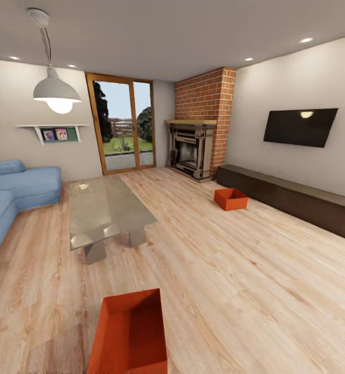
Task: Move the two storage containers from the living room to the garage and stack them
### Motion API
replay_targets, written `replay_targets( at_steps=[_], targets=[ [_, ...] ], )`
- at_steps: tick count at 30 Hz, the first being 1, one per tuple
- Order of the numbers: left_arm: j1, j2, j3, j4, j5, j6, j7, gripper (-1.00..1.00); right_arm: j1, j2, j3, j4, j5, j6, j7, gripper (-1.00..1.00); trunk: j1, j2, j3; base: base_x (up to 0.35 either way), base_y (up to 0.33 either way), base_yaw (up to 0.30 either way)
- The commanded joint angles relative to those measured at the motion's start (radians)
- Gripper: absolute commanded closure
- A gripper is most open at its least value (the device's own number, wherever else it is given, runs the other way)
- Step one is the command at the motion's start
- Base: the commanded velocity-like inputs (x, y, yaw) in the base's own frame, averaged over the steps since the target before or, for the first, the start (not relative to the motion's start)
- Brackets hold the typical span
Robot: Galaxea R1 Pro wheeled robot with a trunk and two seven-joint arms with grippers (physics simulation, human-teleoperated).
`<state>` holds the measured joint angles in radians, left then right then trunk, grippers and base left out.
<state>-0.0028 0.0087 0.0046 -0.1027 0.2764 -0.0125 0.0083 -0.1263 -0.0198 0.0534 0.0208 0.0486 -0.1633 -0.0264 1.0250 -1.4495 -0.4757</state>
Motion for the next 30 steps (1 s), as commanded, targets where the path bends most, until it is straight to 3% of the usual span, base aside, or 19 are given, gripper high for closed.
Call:
replay_targets(
  at_steps=[1,18,30],
  targets=[
    [0.0,0.0,0.0,0.0,0.004,-0.001,0.001,-1.0,-0.001,0.0,0.005,0.002,0.005,-0.004,-0.003,-1.0,0.0,-0.001,-0.001,0.001,-0.001,0.27],
    [0.0,0.0,0.0,-0.001,0.004,-0.001,0.001,-1.0,-0.001,0.003,0.005,0.002,0.005,-0.005,-0.003,-1.0,0.0,-0.001,-0.001,0.0,0.0,0.267],
    [0.0,-0.001,0.0,-0.002,0.004,-0.001,0.001,-1.0,-0.001,-0.003,0.006,0.002,0.005,-0.013,-0.001,-1.0,0.0,-0.001,-0.001,0.0,0.0,0.04]
  ],
)
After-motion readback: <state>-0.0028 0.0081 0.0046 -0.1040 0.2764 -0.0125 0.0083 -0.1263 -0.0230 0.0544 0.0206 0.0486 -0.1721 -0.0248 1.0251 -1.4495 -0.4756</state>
